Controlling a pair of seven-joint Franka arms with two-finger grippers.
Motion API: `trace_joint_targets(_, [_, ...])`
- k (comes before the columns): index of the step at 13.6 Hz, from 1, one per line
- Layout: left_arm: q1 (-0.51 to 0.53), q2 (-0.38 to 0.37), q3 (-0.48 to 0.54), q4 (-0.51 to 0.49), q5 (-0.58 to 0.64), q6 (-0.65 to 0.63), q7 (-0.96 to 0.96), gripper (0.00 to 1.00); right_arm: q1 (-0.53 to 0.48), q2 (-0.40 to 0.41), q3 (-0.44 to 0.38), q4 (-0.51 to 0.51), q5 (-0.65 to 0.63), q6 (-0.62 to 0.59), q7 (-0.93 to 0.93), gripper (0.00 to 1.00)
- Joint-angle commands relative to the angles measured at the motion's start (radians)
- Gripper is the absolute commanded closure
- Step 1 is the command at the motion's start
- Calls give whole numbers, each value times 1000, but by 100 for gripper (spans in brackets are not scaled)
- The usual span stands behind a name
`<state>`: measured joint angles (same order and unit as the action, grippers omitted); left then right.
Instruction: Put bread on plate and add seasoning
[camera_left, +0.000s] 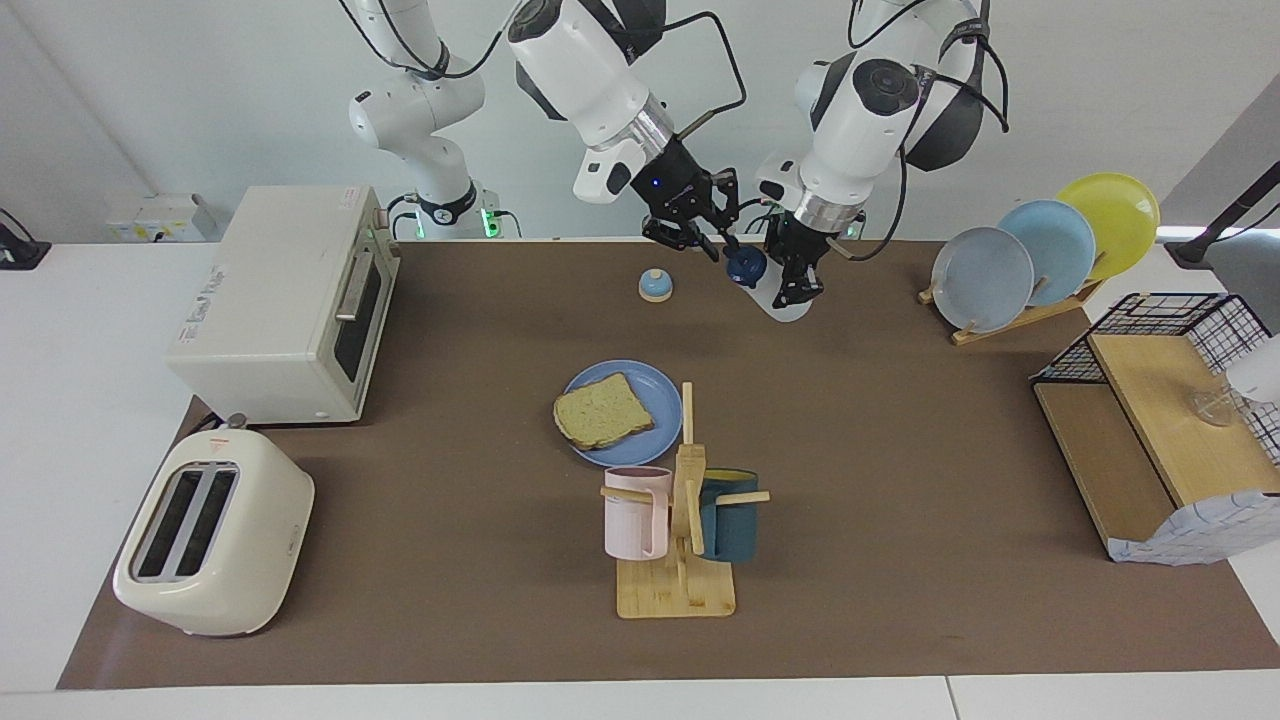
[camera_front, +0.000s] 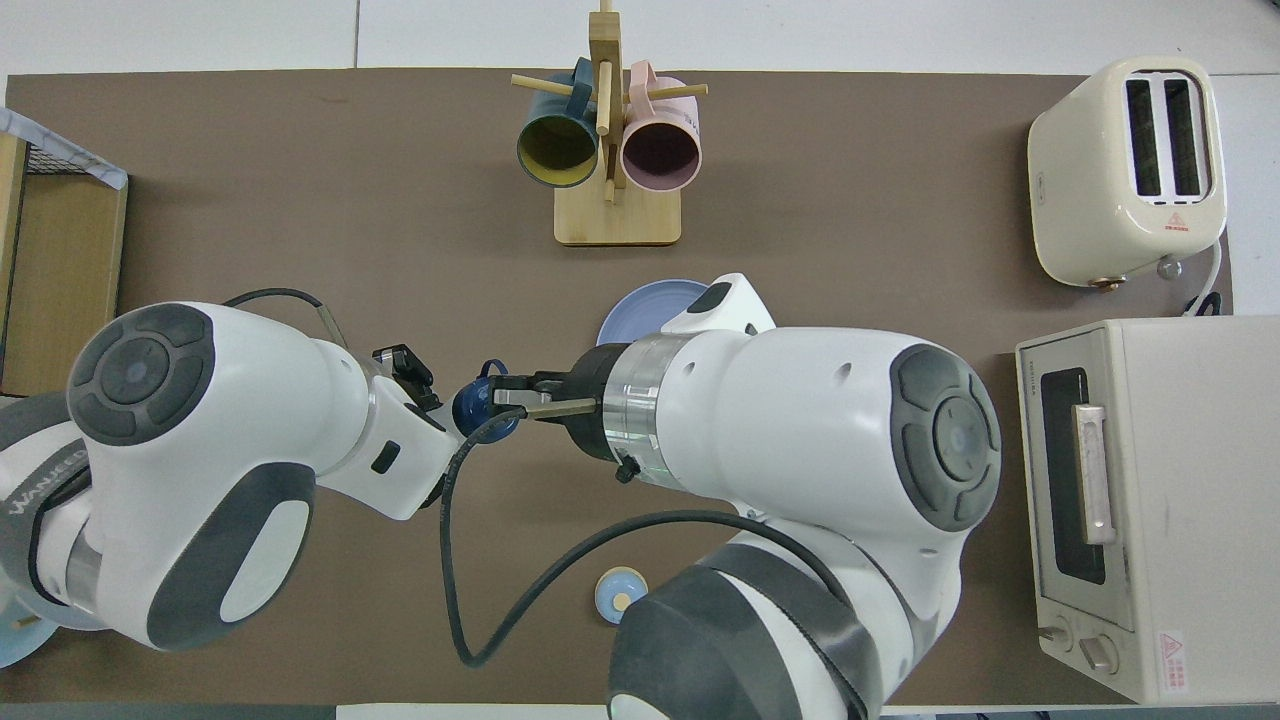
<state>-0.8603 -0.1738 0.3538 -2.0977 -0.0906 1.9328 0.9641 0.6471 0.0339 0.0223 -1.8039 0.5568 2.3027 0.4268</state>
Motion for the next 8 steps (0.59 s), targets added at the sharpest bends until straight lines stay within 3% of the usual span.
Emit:
trace_joint_targets(1, [-13,-35,5,-24,20,0,2,100,14,7,-1,14,-18,10,36,75])
trace_joint_targets(3, [-13,-35,5,-24,20,0,2,100,14,7,-1,14,-18,11,38,79])
trace_joint_targets(5, [-13,-35,5,-24,20,0,2,100,14,7,-1,14,-18,11,36,86])
trace_joint_targets(7, [-13,-35,5,-24,19,0,2,100,12,9,-1,14,-18,11,36,100])
trace_joint_targets(8, [-13,-35,5,-24,20,3,1,100,11,9,-1,14,-17,11,36,100])
